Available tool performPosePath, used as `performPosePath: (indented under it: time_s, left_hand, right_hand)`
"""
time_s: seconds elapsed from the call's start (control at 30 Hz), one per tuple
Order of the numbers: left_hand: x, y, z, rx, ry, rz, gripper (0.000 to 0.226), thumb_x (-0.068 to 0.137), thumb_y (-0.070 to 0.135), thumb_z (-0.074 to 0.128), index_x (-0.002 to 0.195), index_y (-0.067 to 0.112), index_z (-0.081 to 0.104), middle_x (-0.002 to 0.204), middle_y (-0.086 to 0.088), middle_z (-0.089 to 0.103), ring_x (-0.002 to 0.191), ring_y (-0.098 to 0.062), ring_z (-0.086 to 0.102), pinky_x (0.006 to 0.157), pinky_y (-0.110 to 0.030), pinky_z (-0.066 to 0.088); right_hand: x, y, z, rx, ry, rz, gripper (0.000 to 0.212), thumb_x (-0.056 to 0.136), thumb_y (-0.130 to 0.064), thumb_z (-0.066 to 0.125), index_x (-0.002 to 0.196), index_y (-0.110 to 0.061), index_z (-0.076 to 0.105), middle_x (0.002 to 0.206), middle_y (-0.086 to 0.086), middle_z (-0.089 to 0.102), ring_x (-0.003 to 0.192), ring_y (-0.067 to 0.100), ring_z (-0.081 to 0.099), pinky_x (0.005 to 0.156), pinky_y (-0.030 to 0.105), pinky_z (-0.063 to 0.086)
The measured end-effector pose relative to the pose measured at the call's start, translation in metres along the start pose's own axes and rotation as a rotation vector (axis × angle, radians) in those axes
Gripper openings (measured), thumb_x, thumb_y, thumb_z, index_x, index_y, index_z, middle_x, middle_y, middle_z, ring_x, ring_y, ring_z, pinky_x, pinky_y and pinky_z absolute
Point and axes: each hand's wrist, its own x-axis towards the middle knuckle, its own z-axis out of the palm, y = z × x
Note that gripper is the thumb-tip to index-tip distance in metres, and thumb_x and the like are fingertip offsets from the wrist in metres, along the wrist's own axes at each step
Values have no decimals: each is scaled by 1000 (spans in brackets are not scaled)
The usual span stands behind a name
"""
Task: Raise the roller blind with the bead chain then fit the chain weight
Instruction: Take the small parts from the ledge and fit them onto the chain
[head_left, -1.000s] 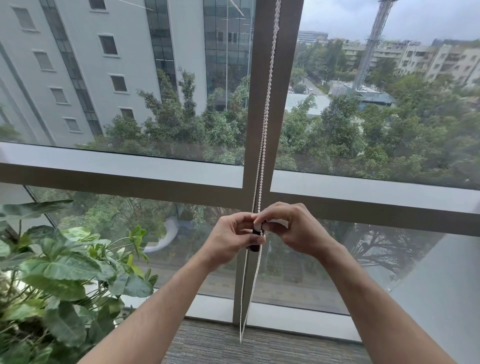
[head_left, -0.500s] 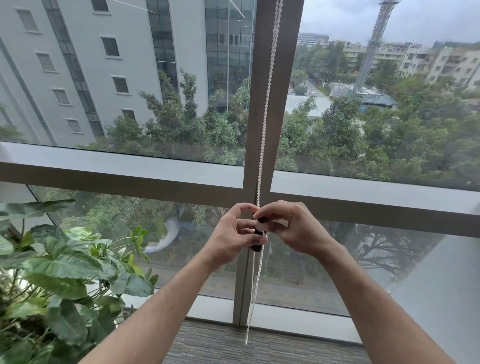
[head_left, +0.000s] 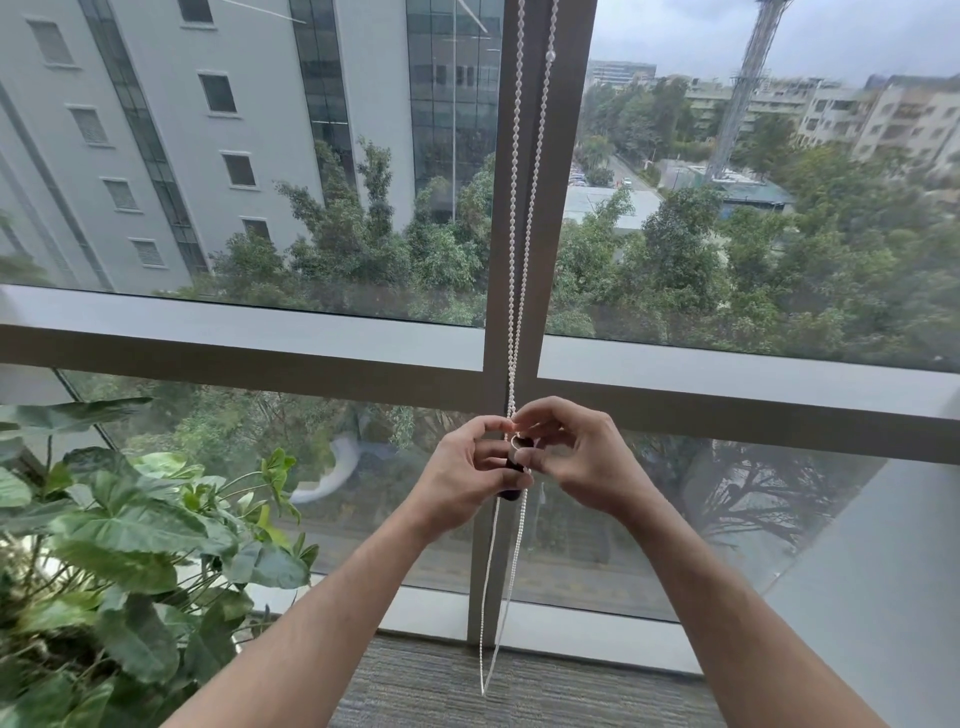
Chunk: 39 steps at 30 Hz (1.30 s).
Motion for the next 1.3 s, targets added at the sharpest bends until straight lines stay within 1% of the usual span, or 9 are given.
performPosePath:
  time_s: [0.13, 0.23, 0.37, 0.5, 0.77, 0.93, 1.1, 1.2, 1.3]
  left_hand:
    - [-4, -5, 0, 18, -7, 8, 38, 79, -11, 73, 106, 14, 68, 90, -9, 75, 86, -22, 70, 74, -38, 61]
    - [-8, -8, 0, 18, -8, 3, 39, 77, -11, 74, 102, 20, 71, 94, -9, 76, 88, -21, 71, 77, -37, 60]
    - [-11, -11, 2, 12, -41, 0, 39, 76, -9, 73, 96, 25, 73, 89, -4, 74, 84, -19, 71, 78, -38, 61]
    - [-14, -11, 4, 84, -37, 4, 37, 78, -12, 73, 101, 16, 68, 89, 1, 75, 75, -9, 69, 72, -26, 59]
    - [-20, -11, 1, 135, -73, -5, 33, 78, -10, 75, 107, -6, 62, 94, -13, 70, 85, -19, 69, 78, -25, 55]
    - [-22, -11, -2, 187, -76, -12, 35, 80, -4, 76, 112, 1, 63, 99, -13, 70, 88, -20, 66, 83, -28, 54]
    - [-24, -15, -4, 196, -20, 10, 16, 88, 12, 71, 102, 4, 70, 99, -24, 73, 88, -28, 69, 90, -44, 54]
    - [-24, -21, -4, 278, 87, 23, 13, 89, 16, 71, 96, 6, 72, 94, -21, 75, 84, -35, 73, 83, -49, 58]
    - [-26, -31, -6, 435, 118, 62, 5, 88, 19, 73, 89, 14, 73, 83, -7, 75, 71, -19, 71, 69, -35, 58]
  right_hand:
    - [-5, 16, -2, 234, 55, 132, 24, 80, -20, 79, 102, -26, 70, 91, 1, 74, 88, 18, 71, 84, 34, 59]
    - [-9, 30, 1, 327, 61, 243, 11, 95, -13, 64, 104, -16, 68, 93, 19, 72, 85, 23, 71, 82, 38, 59]
    - [-21, 39, 12, 565, -142, 432, 18, 103, -7, 44, 109, -9, 61, 95, 11, 68, 82, 13, 71, 79, 29, 59]
    - [-31, 44, 17, 834, -235, 502, 30, 99, -16, 45, 124, 0, 53, 107, 15, 68, 92, 21, 69, 87, 37, 58]
    - [-44, 50, 26, 835, -288, 472, 36, 96, -16, 52, 127, 3, 52, 100, 8, 66, 83, 15, 60, 77, 30, 50]
    - [-45, 53, 28, 742, -245, 449, 45, 93, -22, 56, 130, 4, 50, 103, 21, 60, 84, 25, 58, 81, 41, 49]
    - [-50, 56, 33, 625, -174, 419, 31, 94, -4, 60, 124, 5, 58, 93, 10, 66, 74, 15, 60, 71, 30, 54]
    - [-55, 60, 35, 597, -147, 439, 28, 93, -2, 61, 121, 5, 62, 94, 14, 67, 72, 16, 59, 69, 29, 52]
    - [-60, 65, 39, 577, -131, 468, 20, 93, -1, 62, 111, 5, 66, 92, 18, 68, 72, 20, 58, 66, 30, 53]
